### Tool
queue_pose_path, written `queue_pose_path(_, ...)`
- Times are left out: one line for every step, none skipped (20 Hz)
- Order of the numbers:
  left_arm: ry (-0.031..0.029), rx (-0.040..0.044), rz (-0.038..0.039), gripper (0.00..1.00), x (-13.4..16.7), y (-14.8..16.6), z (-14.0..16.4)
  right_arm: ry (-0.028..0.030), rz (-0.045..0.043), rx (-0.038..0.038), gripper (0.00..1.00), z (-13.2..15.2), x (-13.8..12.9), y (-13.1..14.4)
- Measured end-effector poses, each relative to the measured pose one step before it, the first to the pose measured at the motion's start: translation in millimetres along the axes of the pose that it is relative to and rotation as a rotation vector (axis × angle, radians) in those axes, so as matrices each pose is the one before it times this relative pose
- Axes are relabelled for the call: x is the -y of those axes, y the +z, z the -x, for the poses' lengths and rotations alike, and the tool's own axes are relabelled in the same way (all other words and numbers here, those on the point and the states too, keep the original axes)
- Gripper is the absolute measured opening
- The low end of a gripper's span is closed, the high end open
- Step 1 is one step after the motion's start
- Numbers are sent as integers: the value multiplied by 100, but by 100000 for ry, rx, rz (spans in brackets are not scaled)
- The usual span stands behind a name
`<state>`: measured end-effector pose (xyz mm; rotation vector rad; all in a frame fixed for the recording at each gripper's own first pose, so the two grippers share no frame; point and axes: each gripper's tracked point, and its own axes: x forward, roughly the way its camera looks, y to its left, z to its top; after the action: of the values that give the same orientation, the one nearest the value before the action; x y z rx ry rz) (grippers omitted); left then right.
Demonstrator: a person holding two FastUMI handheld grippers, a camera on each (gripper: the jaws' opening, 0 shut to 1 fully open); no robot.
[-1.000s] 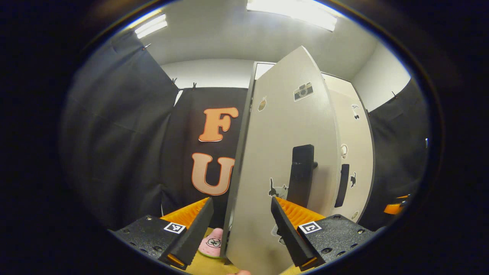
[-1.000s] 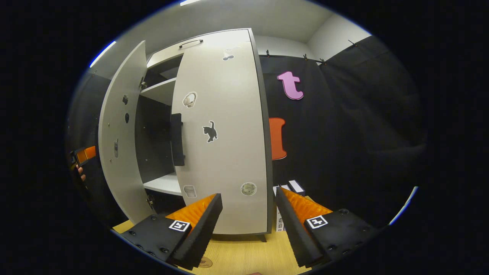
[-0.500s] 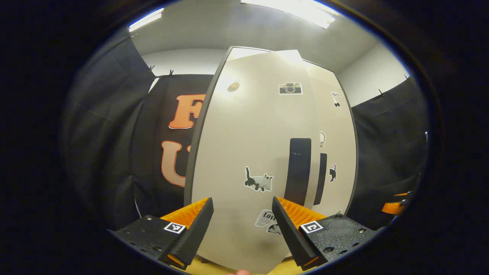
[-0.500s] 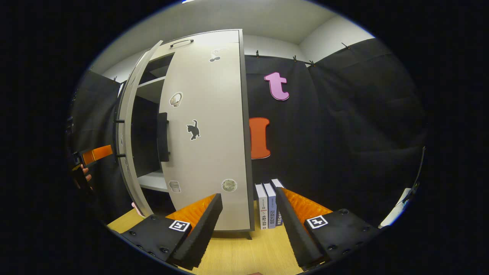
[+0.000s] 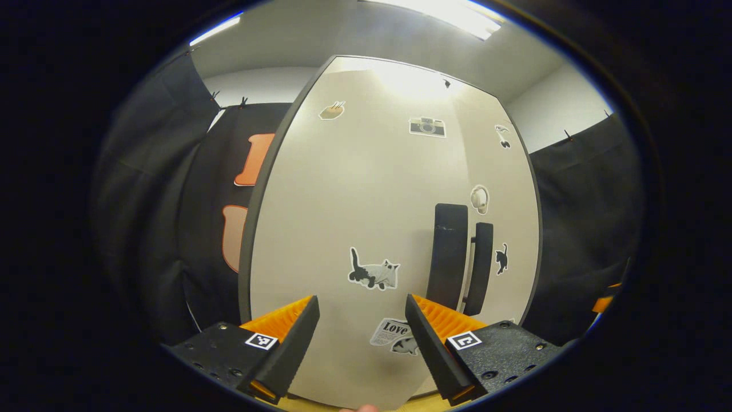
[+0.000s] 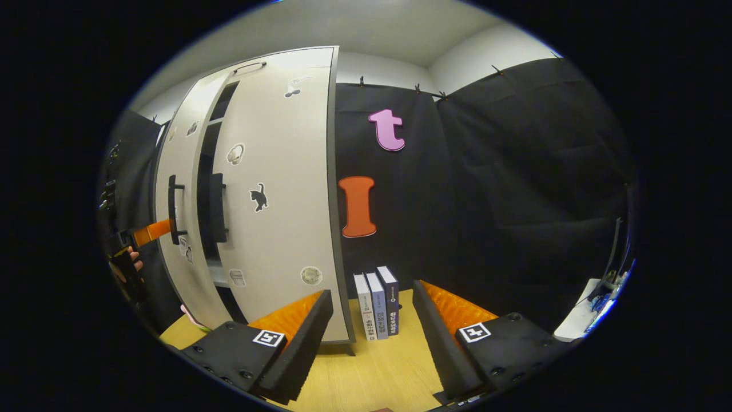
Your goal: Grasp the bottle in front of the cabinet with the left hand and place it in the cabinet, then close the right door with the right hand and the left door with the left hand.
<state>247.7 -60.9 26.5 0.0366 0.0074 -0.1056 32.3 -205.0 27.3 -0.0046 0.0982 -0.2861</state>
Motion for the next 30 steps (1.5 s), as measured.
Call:
queue_pose_path(108, -46, -700, 96, 161, -80, -313, -1124, 538, 266, 94, 278, 340, 128)
queue_pose_path(81, -26, -528, 89, 170, -70, -469, -976, 195, 290, 94, 198, 211, 219)
queue_pose_path(172, 179, 272, 93, -13, -151, -356, -601, 53, -117, 94, 260, 159, 70)
queue_pose_path(259, -85, 872, 97, -27, -320, -424, -548, -5, -346, 94, 306, 42, 107)
queue_pose_path(-125, -240, 713, 96, 54, -94, -334, -333, 10, -181, 94, 258, 27, 117)
queue_pose_path(-378, -369, 477, 93, 24, -28, -302, -110, 86, -70, 95, 231, -112, 203)
queue_pose_path(-378, -218, 242, 93, -63, -63, -209, -183, 157, 176, 94, 415, -96, 147)
queue_pose_path(-87, -145, 76, 93, -38, -19, -8, -241, 508, 91, 94, 265, -146, 175)
queue_pose_path(369, 779, -25, 97, -97, 185, 183, -283, 655, 124, 94, 306, -103, 214)
queue_pose_path(-4, 1226, 36, 93, -13, 300, 248, -495, 379, 30, 94, 306, -169, 140)
queue_pose_path(-42, 510, 338, 94, 32, 153, 553, 291, 145, -36, 94, 382, -359, 83)
queue_pose_path(-963, -576, 960, 94, 310, 47, 707, 635, -4, 48, 94, 327, -519, -21)
queue_pose_path(-1157, -245, 1323, 94, 503, 199, 855, 1278, -123, 304, 94, 359, -482, -64)
queue_pose_path(-1480, -456, 1107, 94, 694, 251, 1351, 1572, -322, 141, 95, 392, -624, -110)
queue_pose_path(-1380, -394, -246, 94, 770, 346, 1616, 2593, -322, -54, 95, 468, -707, -204)
queue_pose_path(227, 314, -908, 94, 284, 409, 1602, 2920, -312, -166, 95, 497, -779, -169)
queue_pose_path(416, 523, -1015, 94, 318, 486, 1489, 3275, -48, -300, 94, 597, -625, -182)
queue_pose_path(414, 419, -1281, 94, 519, 443, 1586, 3243, 69, -71, 94, 528, -646, -57)
queue_pose_path(1022, 783, -1287, 94, 348, 586, 1645, 3168, 121, 39, 95, 652, -510, -33)
queue_pose_path(1055, 1109, -780, 94, 401, 640, 1756, 2967, 222, 406, 95, 696, -517, 131)
queue_pose_path(1154, 809, -82, 94, 408, 763, 1764, 2578, 381, 489, 94, 805, -338, 127)
queue_pose_path(1261, -105, 436, 91, 460, 372, 1651, 2048, 519, 315, 95, 849, -327, 89)
queue_pose_path(709, -1055, 628, 94, 600, 299, 1655, 1641, 385, 286, 95, 965, -249, 212)
queue_pose_path(126, -1359, 82, 96, 725, 194, 1662, 1686, 10, 223, 95, 1002, -234, 182)
queue_pose_path(489, -513, -654, 94, 579, 274, 1694, 2084, -383, 330, 95, 1209, -353, 209)
queue_pose_path(753, 520, -1420, 94, 494, 499, 1559, 2492, -687, 595, 95, 1124, -404, 275)
queue_pose_path(2272, 950, -1813, 94, 212, 537, 1549, 2117, -663, 430, 95, 1245, -246, 248)
queue_pose_path(2761, 727, -1546, 94, 62, 380, 1700, 1651, -419, 77, 95, 1179, -160, 101)
queue_pose_path(1117, -339, -1087, 94, 427, 162, 1478, 1336, -6, 180, 95, 1287, -68, 114)
queue_pose_path(543, -1085, -191, 94, 538, -48, 1452, 777, 411, 5, 95, 1179, -1, 49)
